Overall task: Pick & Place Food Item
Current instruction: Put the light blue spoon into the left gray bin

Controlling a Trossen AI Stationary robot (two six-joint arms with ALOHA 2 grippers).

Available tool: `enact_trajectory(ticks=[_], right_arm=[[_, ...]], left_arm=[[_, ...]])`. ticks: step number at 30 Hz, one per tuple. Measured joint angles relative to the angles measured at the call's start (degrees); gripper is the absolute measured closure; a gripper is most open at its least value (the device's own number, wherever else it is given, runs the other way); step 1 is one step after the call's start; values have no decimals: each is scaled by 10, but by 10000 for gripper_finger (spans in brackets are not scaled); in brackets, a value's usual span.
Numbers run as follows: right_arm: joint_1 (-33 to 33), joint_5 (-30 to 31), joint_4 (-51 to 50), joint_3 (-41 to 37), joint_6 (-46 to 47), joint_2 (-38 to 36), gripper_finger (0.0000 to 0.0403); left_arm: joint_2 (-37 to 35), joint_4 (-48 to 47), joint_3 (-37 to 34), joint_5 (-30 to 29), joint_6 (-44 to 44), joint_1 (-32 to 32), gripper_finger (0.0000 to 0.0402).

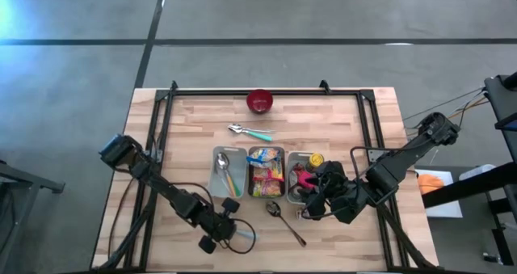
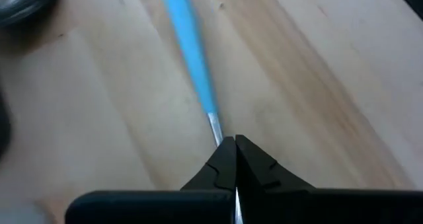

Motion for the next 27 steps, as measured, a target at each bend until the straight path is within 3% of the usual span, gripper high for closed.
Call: enact_trajectory(ticks=[10, 15, 18, 25, 27], right_arm=[[0, 0, -4, 0, -9, 0, 178], [0, 0, -4, 0, -13, 0, 178], [0, 0, -4, 0, -13, 0, 178], [0, 0, -4, 0, -10, 0, 178], [0, 0, -4, 0, -8, 0, 178]], left_arm=[[-67, -73, 3, -11, -4, 10, 400], [-67, -89, 3, -3, -86, 18, 395], [-63, -84, 3, 1, -136, 24, 363], [-63, -3, 3, -30, -311, 50, 234], [-63, 25, 3, -39, -324, 54, 203]])
